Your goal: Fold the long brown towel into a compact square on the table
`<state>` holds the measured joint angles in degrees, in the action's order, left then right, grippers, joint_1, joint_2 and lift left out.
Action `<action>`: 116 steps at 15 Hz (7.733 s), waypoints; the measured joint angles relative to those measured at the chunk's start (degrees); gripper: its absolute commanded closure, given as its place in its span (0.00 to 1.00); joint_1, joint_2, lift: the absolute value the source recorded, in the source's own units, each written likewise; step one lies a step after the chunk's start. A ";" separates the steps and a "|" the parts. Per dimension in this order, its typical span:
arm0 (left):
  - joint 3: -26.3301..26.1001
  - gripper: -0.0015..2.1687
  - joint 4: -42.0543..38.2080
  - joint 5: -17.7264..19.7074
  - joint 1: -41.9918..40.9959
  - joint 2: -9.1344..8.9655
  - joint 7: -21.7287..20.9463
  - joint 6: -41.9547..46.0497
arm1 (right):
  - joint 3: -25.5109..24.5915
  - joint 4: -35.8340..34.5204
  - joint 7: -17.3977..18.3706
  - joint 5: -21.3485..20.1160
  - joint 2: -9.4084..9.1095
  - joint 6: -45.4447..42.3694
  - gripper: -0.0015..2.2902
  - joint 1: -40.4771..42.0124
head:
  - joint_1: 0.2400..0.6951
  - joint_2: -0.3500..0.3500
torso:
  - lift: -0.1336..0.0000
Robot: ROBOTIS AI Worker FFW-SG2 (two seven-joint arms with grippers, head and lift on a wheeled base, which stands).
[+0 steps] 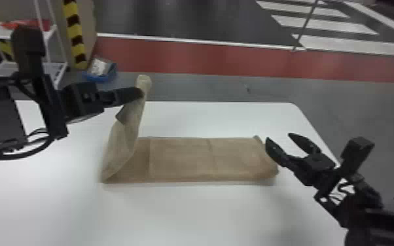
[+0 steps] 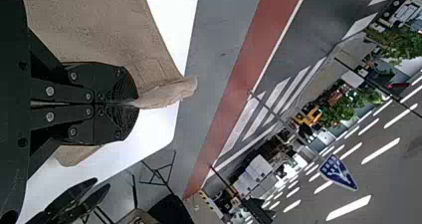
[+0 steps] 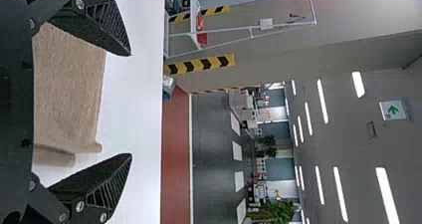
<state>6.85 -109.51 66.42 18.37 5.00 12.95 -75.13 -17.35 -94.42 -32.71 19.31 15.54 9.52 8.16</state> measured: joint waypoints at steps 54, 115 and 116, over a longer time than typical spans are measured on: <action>-15.64 0.04 -4.82 -42.63 -22.06 12.96 -4.78 41.28 | 19.33 -8.30 20.63 -2.32 -6.08 27.69 0.50 -4.16 | 1.00 0.52 | 0.04; -14.83 0.05 -7.57 -42.70 -24.87 12.49 -4.61 37.73 | -4.15 -4.09 10.82 7.66 2.91 24.26 0.47 -2.85 | 1.00 0.18 | 0.04; -14.83 0.05 -7.56 -42.75 -24.92 12.53 -4.61 37.73 | -4.19 -3.57 10.62 7.56 2.88 24.20 0.25 -2.92 | 1.00 0.18 | 0.04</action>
<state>-7.98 -117.07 23.67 -6.55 17.53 8.34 -37.40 -21.54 -97.99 -22.09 26.87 18.41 33.72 5.24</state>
